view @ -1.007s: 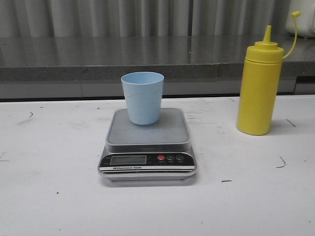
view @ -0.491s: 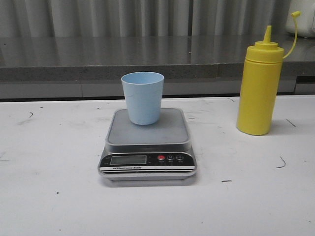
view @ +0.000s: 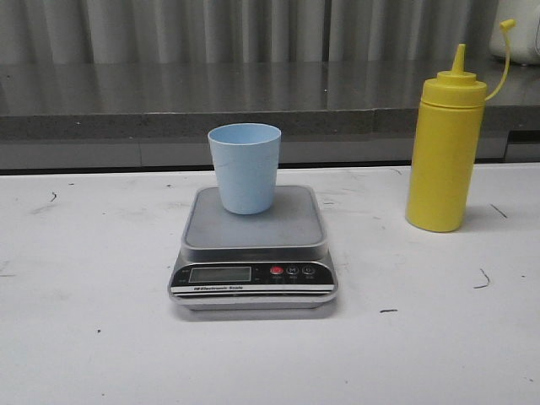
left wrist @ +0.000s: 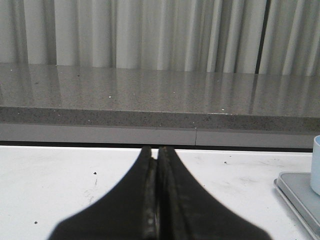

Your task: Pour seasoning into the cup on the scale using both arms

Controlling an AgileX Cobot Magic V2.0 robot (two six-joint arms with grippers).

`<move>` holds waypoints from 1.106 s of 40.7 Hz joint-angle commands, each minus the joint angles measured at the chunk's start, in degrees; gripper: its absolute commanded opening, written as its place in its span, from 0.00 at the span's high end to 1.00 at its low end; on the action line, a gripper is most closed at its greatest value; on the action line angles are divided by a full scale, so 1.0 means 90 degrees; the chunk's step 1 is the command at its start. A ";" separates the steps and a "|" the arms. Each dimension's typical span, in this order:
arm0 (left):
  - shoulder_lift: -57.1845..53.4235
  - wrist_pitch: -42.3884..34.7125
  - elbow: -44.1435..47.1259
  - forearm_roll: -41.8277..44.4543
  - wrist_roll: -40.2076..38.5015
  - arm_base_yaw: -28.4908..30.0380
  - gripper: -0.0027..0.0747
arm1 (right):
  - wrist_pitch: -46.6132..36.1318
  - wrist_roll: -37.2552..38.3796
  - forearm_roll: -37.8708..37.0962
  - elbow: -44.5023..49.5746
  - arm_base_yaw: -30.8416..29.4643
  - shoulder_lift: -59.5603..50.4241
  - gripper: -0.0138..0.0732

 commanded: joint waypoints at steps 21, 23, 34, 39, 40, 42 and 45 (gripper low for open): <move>-0.0155 -0.0513 0.0087 -0.0060 -0.0083 -0.0037 0.99 | -0.0958 -0.0073 -0.0002 0.0082 -0.0154 -0.0121 0.92; -0.0155 -0.0513 0.0087 -0.0060 -0.0083 -0.0037 0.99 | -0.0988 -0.0073 -0.0002 0.0082 -0.0154 -0.0121 0.92; -0.0155 -0.0513 0.0087 -0.0060 -0.0083 -0.0037 0.99 | -0.1136 -0.0081 -0.0002 0.0082 -0.0154 -0.0121 0.92; -0.0155 -0.0513 0.0087 -0.0060 -0.0083 -0.0037 0.99 | -0.1247 -0.0157 0.0052 0.0082 -0.0154 -0.0127 0.92; -0.0155 -0.0513 0.0087 -0.0060 -0.0083 -0.0037 0.99 | -0.1247 -0.0172 0.0052 0.0082 -0.0154 -0.0127 0.92; -0.0155 -0.0513 0.0087 -0.0060 -0.0083 -0.0037 0.99 | -0.1241 -0.0288 0.0052 0.0082 -0.0154 -0.0127 0.92; -0.0155 -0.0513 0.0087 -0.0060 -0.0083 -0.0037 0.99 | -0.1200 -0.0418 0.0065 0.0082 -0.0154 -0.0127 0.92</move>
